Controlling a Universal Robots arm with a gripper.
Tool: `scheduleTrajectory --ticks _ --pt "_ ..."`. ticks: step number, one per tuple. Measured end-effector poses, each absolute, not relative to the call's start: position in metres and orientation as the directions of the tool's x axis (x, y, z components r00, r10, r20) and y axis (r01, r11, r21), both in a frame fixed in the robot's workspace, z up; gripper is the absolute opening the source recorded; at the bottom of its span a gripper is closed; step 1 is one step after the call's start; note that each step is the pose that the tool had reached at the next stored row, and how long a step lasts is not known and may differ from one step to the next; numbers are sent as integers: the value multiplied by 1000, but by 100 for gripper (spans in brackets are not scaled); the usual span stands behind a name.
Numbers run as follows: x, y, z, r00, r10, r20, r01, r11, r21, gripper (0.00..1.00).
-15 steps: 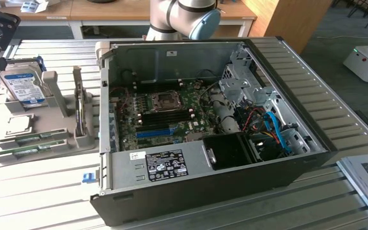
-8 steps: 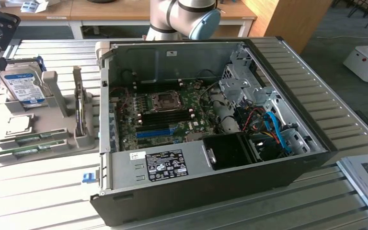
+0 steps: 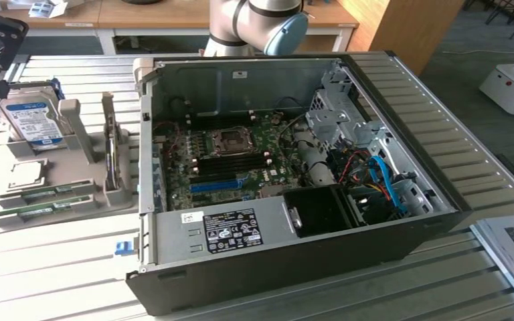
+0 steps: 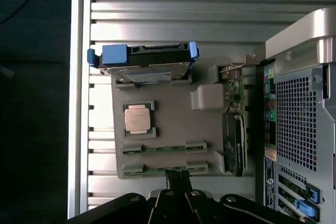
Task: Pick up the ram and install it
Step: 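Pick up the ram and move it above insertion slot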
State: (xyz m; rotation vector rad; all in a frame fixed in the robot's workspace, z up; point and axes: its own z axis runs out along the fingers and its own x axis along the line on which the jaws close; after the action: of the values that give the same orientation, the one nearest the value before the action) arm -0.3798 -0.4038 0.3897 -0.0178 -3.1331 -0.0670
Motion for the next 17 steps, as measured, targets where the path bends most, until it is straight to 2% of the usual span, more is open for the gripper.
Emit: scheduleTrajectory --ticks 17 --pt "-380 -404 390 -992 -129 8 -129 991 43 10"
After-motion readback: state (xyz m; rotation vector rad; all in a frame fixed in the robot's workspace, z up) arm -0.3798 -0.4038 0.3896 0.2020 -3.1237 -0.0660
